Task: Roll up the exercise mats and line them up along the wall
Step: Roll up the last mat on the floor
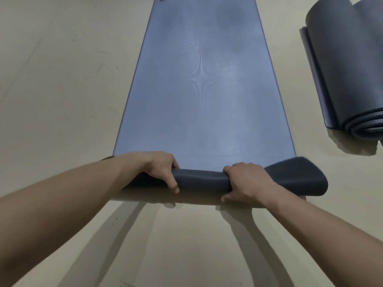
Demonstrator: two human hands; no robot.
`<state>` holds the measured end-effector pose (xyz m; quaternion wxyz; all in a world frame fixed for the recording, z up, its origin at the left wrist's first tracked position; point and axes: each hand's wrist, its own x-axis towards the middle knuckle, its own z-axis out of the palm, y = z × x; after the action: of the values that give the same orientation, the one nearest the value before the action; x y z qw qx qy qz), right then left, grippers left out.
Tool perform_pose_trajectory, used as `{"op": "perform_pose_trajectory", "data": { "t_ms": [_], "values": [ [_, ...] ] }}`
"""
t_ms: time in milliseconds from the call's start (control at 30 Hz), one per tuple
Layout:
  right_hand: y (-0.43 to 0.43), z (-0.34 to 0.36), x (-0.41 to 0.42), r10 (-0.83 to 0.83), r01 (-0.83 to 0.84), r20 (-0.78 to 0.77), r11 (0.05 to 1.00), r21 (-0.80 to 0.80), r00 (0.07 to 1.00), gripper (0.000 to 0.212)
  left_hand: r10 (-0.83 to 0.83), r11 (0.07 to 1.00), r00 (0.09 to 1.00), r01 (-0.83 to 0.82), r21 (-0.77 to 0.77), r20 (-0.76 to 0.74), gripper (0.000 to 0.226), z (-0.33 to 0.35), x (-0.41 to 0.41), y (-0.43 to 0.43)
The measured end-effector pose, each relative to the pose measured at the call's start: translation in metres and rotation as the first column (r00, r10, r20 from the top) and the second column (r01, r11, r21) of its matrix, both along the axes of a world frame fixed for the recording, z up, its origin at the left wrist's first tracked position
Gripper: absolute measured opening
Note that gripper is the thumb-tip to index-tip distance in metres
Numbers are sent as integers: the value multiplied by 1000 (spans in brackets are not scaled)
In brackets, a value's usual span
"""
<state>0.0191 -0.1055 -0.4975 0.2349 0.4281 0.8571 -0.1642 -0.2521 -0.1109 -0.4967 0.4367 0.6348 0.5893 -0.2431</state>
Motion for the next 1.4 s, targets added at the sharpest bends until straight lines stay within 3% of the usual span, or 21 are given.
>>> {"op": "perform_pose_trajectory", "data": {
  "t_ms": [100,233,300,400,467,567,633,800,867,900,967,1033,1100,1167,1267,1400],
  "values": [
    [25,2,-2,-82,76,-40,987,-145,996,40,-22,985,998,32,172,-62,74,10,-2,-3],
    [72,11,-13,-130,102,-52,926,-364,990,49,43,863,976,72,501,-215,78,16,-25,-35],
    [83,8,-18,-137,110,-39,908,-404,990,51,-22,873,938,186,450,-345,80,15,-46,-43],
    [89,4,-22,-138,114,-29,902,-416,990,55,48,954,957,40,296,-286,72,13,-67,-35],
    [87,4,-21,-137,101,-73,923,-371,988,64,52,959,964,24,281,-260,65,10,-69,-27],
    [67,7,-14,-6,4,-122,1000,-12,993,76,55,968,972,4,252,-230,63,5,-71,-16],
    [43,1,-9,67,-48,-89,978,201,994,78,71,976,977,-26,215,-202,63,2,-75,-5],
    [54,6,-19,-45,50,-58,995,88,997,82,147,987,982,-137,82,-120,61,3,-78,16],
    [77,13,-28,-27,27,-36,1000,5,999,76,161,985,975,-149,85,-152,76,8,-79,17],
    [87,15,-33,-23,22,-30,999,-45,999,74,152,983,972,-130,132,-178,89,11,-77,14],
    [102,14,-40,-42,37,-35,991,-132,998,72,115,925,973,-32,379,-198,108,10,-61,-2],
    [114,12,-44,-92,84,-27,973,-213,995,72,9,753,974,143,642,-228,110,-2,-25,-24],
    [124,10,-46,-138,124,-35,956,-268,990,75,-53,690,932,294,661,-359,115,-21,9,-32],
    [125,9,-46,-135,115,-83,972,-206,987,84,-24,730,919,285,621,-394,119,-33,19,-23],
    [111,5,-31,-86,98,-200,994,50,976,108,-65,745,960,228,627,-272,115,-33,2,6],
    [76,-19,-5,77,-48,-70,936,350,995,133,-93,848,987,147,509,-131,114,-24,-12,39]
  ]
}}
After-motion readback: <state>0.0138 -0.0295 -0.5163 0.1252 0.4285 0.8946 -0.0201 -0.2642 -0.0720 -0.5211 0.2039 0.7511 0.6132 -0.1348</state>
